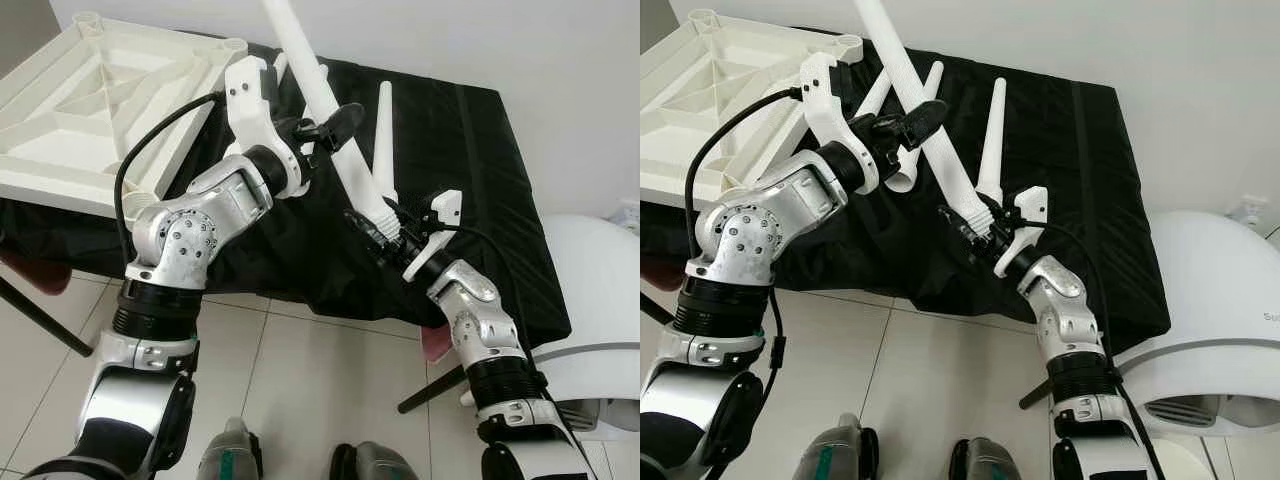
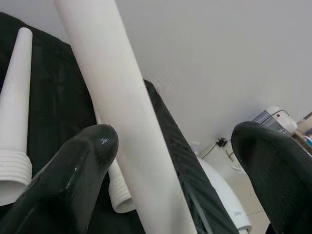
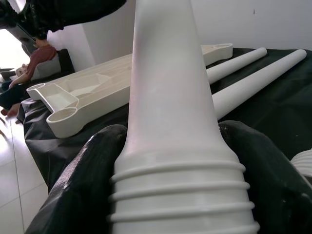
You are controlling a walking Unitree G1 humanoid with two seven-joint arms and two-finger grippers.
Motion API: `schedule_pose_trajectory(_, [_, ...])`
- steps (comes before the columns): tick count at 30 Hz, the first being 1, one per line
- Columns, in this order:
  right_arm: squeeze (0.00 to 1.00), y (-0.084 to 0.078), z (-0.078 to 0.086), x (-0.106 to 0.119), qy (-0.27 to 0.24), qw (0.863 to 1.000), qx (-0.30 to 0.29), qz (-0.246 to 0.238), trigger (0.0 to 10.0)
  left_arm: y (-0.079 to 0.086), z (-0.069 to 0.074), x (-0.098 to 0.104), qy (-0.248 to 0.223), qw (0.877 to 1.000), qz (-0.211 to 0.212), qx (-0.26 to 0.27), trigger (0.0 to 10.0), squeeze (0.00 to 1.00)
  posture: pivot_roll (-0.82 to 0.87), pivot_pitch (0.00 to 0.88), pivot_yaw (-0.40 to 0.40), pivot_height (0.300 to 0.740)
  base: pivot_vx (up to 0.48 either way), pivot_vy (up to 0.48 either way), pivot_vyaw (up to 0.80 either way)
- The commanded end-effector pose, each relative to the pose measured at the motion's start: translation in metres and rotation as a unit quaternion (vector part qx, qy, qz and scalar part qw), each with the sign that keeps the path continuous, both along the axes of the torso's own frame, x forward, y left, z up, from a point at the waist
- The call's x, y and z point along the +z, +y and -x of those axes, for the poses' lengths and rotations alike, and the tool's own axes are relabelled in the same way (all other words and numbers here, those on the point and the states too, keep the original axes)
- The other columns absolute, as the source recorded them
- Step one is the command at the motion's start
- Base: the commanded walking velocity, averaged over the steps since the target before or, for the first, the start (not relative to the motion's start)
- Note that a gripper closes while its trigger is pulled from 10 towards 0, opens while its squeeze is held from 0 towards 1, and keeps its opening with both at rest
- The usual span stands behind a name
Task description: Building children table
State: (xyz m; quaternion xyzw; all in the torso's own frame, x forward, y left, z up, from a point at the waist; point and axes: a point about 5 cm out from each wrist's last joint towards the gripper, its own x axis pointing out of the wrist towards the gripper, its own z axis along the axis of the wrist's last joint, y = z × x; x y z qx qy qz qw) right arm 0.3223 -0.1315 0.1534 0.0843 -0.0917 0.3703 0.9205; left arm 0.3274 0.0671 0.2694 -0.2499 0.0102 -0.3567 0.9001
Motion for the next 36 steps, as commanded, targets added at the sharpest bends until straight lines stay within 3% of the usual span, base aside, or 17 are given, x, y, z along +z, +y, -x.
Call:
schedule_pose_trajectory(1, [0.00, 0.002, 0.000, 0.009, -0.026, 1.000, 0.004, -0.007, 10.0, -0.012, 0.011, 0.008, -0.072, 0.987, 0.019, -0.140, 10.0, 0.00, 0.06, 0.029, -0.057, 0.740, 0.000, 0.000, 0.00])
schedule_pose_trajectory(15, [0.00, 0.017, 0.018, 0.011, -0.036, 0.994, 0.102, -0.005, 10.0, -0.008, -0.005, 0.010, -0.056, 0.994, 0.020, -0.095, 10.0, 0.00, 0.06, 0.035, -0.060, 0.740, 0.000, 0.000, 0.00])
schedule_pose_trajectory(19, [0.00, 0.017, 0.019, 0.008, -0.033, 0.994, 0.104, 0.001, 10.0, -0.008, -0.006, 0.014, -0.060, 0.993, 0.028, -0.094, 10.0, 0.00, 0.06, 0.036, -0.061, 0.740, 0.000, 0.000, 0.00])
schedule_pose_trajectory(20, [0.00, 0.017, 0.019, 0.007, -0.033, 0.994, 0.103, 0.003, 10.0, -0.007, -0.006, 0.016, -0.063, 0.993, 0.032, -0.096, 9.3, 0.00, 0.06, 0.037, -0.060, 0.740, 0.000, 0.000, 0.00])
schedule_pose_trajectory(21, [0.00, 0.017, 0.019, 0.007, -0.033, 0.994, 0.103, 0.003, 10.0, -0.007, -0.006, 0.016, -0.063, 0.993, 0.032, -0.096, 9.3, 0.00, 0.06, 0.037, -0.060, 0.740, 0.000, 0.000, 0.00])
schedule_pose_trajectory(22, [0.00, 0.017, 0.019, 0.006, -0.032, 0.994, 0.101, 0.005, 10.0, -0.006, -0.006, 0.017, -0.063, 0.993, 0.041, -0.092, 0.0, 0.00, 0.06, 0.038, -0.059, 0.740, 0.000, 0.000, 0.00])
schedule_pose_trajectory(36, [0.00, 0.013, 0.018, 0.004, -0.026, 0.997, 0.076, 0.004, 10.0, 0.001, -0.002, 0.020, -0.069, 0.991, 0.057, -0.095, 0.0, 0.00, 0.06, 0.047, -0.054, 0.740, 0.000, 0.000, 0.00])
